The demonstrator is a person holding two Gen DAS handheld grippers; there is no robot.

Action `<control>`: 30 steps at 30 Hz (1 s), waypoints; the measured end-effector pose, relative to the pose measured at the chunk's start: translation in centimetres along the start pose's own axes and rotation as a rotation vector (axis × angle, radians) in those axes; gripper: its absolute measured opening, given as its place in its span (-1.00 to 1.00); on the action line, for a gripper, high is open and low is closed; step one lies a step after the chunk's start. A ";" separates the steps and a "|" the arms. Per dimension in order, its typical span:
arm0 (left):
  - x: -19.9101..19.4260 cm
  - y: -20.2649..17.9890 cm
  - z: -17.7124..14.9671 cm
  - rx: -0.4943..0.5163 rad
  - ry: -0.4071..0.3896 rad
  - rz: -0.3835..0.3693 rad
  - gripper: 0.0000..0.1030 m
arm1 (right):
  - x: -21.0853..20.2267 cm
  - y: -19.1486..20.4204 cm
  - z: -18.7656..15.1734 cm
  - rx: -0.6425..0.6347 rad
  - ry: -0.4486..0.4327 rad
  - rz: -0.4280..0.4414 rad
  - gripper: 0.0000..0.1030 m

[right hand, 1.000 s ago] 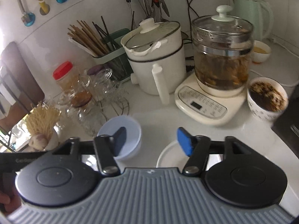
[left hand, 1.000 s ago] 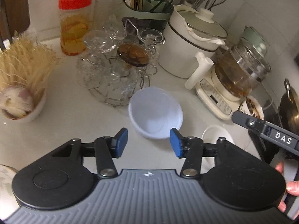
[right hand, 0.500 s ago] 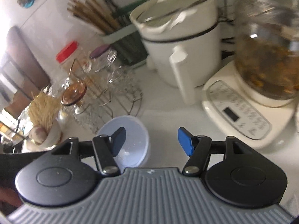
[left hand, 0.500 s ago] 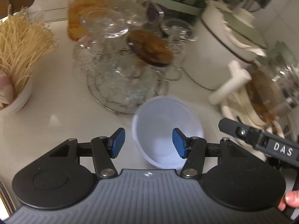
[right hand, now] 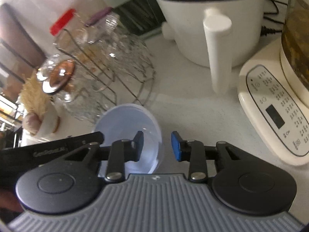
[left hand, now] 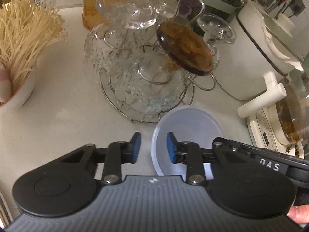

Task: Organize plates and bowls
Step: 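Close the left gripper on the bowl rim while the right gripper closes beside it, then carry the second plastic bowl and lower it into the first, opening both grippers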

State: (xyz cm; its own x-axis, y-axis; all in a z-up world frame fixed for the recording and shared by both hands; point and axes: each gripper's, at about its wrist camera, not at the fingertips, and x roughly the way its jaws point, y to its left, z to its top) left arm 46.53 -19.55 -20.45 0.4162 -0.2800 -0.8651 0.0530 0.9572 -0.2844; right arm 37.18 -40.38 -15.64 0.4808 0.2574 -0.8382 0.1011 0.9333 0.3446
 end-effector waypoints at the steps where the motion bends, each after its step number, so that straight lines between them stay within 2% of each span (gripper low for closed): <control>1: 0.1 -0.2 -0.2 -0.002 0.000 -0.004 -0.58 | 0.2 -0.1 -0.1 0.009 0.004 0.001 -0.46; 2: 0.1 -0.1 -0.4 -0.008 -0.001 -0.007 -0.65 | 0.3 -0.1 -0.1 0.013 0.006 0.004 -0.52; 5: 0.4 -0.1 -0.6 -0.002 0.006 -0.034 -0.77 | 0.4 0.1 -0.4 -0.004 0.000 0.008 -0.53; 11: 0.0 -0.6 -1.1 0.009 -0.021 -0.039 -0.80 | 0.0 0.2 -0.7 0.004 -0.018 0.006 -0.66; 24: -5.0 1.0 -1.8 -0.021 -0.034 -0.103 -0.80 | -3.9 1.7 -2.6 0.053 -0.044 0.035 -0.66; 30: -7.0 1.7 -3.0 0.001 -0.083 -0.111 -0.80 | -5.4 2.5 -3.7 0.039 -0.088 0.062 -0.66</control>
State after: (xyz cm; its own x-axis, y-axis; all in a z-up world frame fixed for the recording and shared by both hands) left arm 41.00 -16.23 -16.13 0.4818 -0.3772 -0.7909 0.1038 0.9208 -0.3759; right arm 31.63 -38.54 -11.83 0.5617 0.2900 -0.7748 0.1012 0.9054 0.4123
